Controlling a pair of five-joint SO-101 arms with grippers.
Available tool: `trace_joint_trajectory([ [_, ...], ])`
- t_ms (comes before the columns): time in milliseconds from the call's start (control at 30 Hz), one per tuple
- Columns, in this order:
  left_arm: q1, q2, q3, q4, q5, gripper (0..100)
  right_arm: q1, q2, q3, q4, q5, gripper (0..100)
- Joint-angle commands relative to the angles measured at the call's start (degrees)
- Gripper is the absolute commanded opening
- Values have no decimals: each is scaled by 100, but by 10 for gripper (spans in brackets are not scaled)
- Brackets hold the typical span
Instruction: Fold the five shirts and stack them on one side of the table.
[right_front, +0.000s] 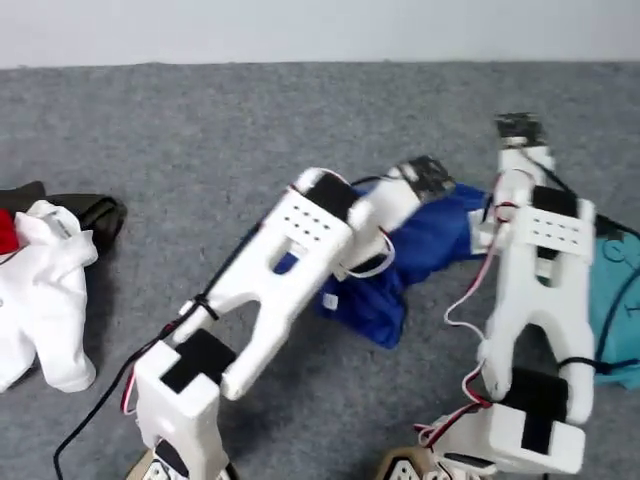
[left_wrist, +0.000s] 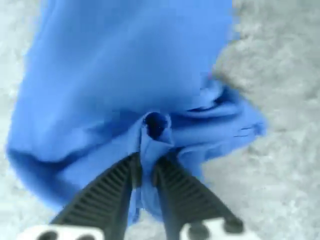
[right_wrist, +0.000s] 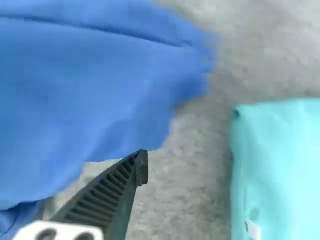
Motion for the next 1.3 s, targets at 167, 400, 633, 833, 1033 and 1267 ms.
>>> trace_joint_trajectory([
  [167, -677, -431, -224, 26, -62, 14, 840, -84, -35, -171, -677, 664],
  [400, -1011, -431, -374, 88, -62, 14, 119, -84, 185, 514, 264, 663],
  [633, -1829, -431, -1349, 695, -44, 14, -1270, -92, 554, 1376, 818, 662],
  [833, -2611, -431, -1701, 958, -44, 14, -2290, -84, 721, 1569, 870, 662],
  [1033, -3015, -422, -1692, 923, -44, 14, -3723, -84, 976, 1437, 844, 662],
  [1267, -3534, -422, -1701, 923, -44, 14, -4576, -75, 1670, 251, 844, 662],
])
